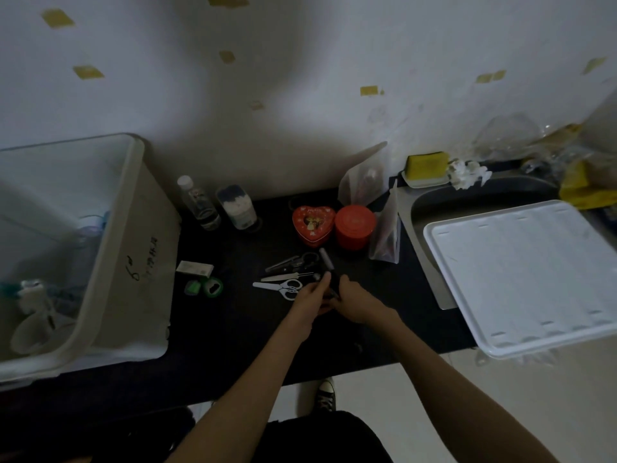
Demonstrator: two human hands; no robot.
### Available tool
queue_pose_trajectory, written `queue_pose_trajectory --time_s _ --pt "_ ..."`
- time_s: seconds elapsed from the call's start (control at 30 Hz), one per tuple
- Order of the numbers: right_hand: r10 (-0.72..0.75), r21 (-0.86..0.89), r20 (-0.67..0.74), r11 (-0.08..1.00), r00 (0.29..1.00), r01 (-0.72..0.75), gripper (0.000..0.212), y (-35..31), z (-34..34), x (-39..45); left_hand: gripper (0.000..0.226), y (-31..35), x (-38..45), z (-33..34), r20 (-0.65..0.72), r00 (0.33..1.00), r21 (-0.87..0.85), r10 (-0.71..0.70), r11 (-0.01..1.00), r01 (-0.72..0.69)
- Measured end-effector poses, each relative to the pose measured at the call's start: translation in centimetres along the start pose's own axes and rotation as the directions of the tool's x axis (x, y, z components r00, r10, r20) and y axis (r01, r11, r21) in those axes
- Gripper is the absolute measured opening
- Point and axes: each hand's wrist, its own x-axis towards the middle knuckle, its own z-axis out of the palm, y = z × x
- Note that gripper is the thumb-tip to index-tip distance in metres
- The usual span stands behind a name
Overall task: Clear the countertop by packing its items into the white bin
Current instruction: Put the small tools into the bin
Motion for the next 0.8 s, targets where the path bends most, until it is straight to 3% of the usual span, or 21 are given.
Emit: queue_pose_trajectory --time_s 0.1,0.23,0.3,0.4,0.57,0.63,0.67,0.73,0.8 --pt "-0.105 0.031 -0.006 0.994 0.994 0.105 0.048 -1.0 0.0 -1.2 0.048 -0.2 0.5 0.3 0.049 0.997 -0.164 -0.064 0.984 0.071" --pt "-0.158 0.103 -0.093 0.98 0.983 0.167 0.046 -2.1 -0.4 -2.4 0.046 -0.4 0.8 0.8 -0.049 0.998 -0.331 -0.041 0.943 0.023" --pt "-0.146 0.138 -0.124 0.977 0.981 0.163 0.049 -2.3 -0.4 -2.8 0.042 0.0 0.8 0.9 -0.112 0.993 -0.362 -0.048 0.932 0.004" --pt "-0.093 0.224 -0.163 0.966 0.982 0.129 0.054 -2.5 -0.3 -3.2 0.034 0.5 0.1 0.9 -0.095 0.995 -0.444 -0.03 0.896 -0.016" --pt "0.033 0.455 -0.241 0.886 0.97 0.083 0.052 -3.0 -0.4 -4.4 0.029 1.8 -0.4 -0.1 -0.093 0.996 -0.662 -0.001 0.747 -0.062" --pt "0.164 0.65 -0.291 0.756 0.943 0.07 0.048 -3.2 -0.2 -5.0 0.018 2.6 -0.3 -0.6 -0.166 0.986 -0.694 0.028 0.707 -0.137" --pt "0.244 0.768 -0.279 0.637 0.929 0.063 0.044 -3.4 0.0 -5.2 0.015 3.1 -0.5 -0.8 -0.184 0.981 -0.705 0.056 0.688 -0.172" --pt "0.385 0.957 -0.118 0.289 0.915 0.002 0.038 -3.7 0.8 -4.6 0.014 3.9 -1.1 -0.8 -0.178 0.976 -0.717 0.124 0.663 -0.215" --pt "0.387 0.991 0.124 -0.096 0.914 -0.094 0.045 -3.9 1.6 -3.7 0.011 4.2 -1.7 -0.4 -0.153 0.972 -0.717 0.18 0.656 -0.235"
